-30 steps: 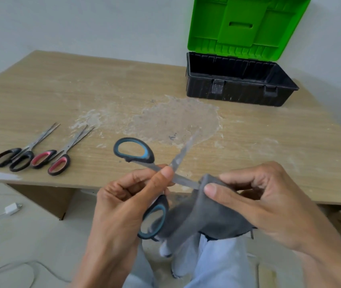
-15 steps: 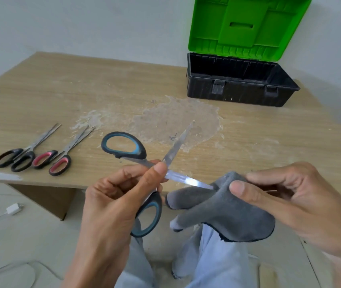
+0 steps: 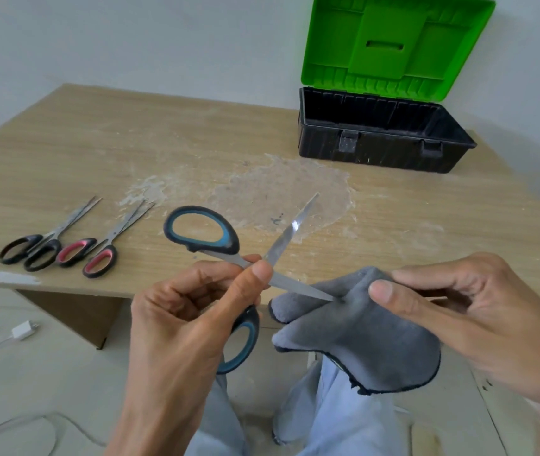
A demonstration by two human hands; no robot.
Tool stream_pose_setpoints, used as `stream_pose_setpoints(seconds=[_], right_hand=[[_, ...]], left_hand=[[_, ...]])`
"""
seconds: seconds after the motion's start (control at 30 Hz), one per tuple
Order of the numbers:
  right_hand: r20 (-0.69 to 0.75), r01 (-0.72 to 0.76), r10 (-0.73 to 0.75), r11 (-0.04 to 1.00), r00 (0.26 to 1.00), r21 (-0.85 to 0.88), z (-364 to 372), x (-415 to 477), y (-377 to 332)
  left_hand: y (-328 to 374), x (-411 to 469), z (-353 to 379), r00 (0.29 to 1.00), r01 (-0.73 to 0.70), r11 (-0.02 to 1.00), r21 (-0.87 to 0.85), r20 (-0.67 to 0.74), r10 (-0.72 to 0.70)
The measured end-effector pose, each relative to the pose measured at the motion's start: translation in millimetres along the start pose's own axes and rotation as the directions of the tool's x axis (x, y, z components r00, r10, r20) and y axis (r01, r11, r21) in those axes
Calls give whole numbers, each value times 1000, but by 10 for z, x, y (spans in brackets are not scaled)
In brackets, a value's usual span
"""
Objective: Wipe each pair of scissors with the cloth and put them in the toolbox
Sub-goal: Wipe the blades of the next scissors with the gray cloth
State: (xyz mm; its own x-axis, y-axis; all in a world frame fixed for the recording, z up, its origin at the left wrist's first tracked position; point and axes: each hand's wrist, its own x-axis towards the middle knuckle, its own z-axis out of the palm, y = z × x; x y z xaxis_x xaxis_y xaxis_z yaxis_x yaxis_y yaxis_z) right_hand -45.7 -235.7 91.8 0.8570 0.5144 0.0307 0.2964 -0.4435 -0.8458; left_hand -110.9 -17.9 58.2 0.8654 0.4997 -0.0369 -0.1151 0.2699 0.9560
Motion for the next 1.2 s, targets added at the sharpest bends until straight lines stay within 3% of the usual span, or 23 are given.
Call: stream_pose_setpoints(seconds=[0.53,0.73,0.9,1.13,1.2], right_hand=[[31,-17,17,1000,999,1,-26,8,-60],[-66,13,-12,1000,998,12,-86,-11,-103],[62,88,-84,994,994,-57,65,78,-123],[97,58,-57,998,994,-10,187,175,-96],[43,56,-56,998,997,24,236,214,-61]], left_hand=[[2,-53,62,998,-50,998,22,38,49],[25,-38,19,998,-53,999,-9,42,53],[-14,-66,113,993,-55,998,17,107,53],[-10,-50,62,993,112,987,-119,37,-108],[-44,-38,71,985,172,975,-144,32,-169]])
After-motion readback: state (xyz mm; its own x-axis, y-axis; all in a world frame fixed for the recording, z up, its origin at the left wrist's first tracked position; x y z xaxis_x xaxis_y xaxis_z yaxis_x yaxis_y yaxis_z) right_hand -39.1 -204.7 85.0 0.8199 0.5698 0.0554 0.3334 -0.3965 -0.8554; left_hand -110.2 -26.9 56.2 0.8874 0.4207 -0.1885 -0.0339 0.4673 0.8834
